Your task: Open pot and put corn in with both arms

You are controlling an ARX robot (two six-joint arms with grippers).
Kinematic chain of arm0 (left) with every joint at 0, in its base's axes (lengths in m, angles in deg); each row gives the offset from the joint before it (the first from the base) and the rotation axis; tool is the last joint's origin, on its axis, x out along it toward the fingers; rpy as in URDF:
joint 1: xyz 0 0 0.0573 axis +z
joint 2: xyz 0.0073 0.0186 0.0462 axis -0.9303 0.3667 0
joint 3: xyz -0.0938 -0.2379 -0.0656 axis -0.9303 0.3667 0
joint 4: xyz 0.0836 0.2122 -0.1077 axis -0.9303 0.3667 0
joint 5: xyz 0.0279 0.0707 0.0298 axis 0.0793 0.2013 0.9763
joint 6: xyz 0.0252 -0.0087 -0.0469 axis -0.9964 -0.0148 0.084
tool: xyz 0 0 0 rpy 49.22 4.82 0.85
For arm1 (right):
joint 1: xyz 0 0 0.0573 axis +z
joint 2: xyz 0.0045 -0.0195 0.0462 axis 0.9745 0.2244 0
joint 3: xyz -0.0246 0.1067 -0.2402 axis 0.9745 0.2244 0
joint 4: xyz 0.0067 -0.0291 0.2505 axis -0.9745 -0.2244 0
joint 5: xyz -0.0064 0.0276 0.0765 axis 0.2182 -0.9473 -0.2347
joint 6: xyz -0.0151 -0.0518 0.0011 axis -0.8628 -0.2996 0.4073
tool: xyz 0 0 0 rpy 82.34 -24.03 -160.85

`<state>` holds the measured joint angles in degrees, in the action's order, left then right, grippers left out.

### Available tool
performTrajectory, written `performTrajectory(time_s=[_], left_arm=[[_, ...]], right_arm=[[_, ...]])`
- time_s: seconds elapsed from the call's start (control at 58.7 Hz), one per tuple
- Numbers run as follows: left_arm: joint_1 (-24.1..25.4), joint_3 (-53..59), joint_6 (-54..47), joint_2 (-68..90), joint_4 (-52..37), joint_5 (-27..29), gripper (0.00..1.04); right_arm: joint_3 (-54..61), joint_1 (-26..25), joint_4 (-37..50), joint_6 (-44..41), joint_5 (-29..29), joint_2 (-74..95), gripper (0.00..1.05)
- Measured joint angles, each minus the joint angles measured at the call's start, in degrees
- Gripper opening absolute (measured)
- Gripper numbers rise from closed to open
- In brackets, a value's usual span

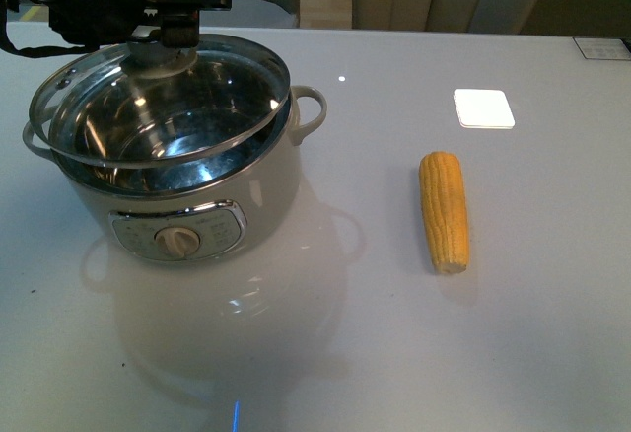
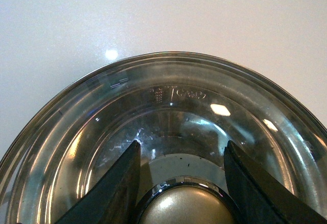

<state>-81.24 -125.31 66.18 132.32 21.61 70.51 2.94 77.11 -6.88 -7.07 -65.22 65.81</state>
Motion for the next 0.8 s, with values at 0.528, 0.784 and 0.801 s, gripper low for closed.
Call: performTrajectory(time_s=[0.528, 0.784, 0.801], left_arm=[[0.0, -0.8, -0.7, -4.1, 0.7, 0.5, 0.43], [1.2, 1.7, -1.1, -7.5, 0.5, 0.1, 0.43], [1.3, 1.9, -1.1, -7.6, 0.5, 0.1, 0.43]], right_arm=[[0.0, 0.0, 0.0, 0.0, 0.0, 0.0, 0.96], [0.0, 0.0, 0.0, 0.0, 0.0, 0.0, 0.96], [0.0, 0.0, 0.0, 0.0, 0.0, 0.0, 0.96]])
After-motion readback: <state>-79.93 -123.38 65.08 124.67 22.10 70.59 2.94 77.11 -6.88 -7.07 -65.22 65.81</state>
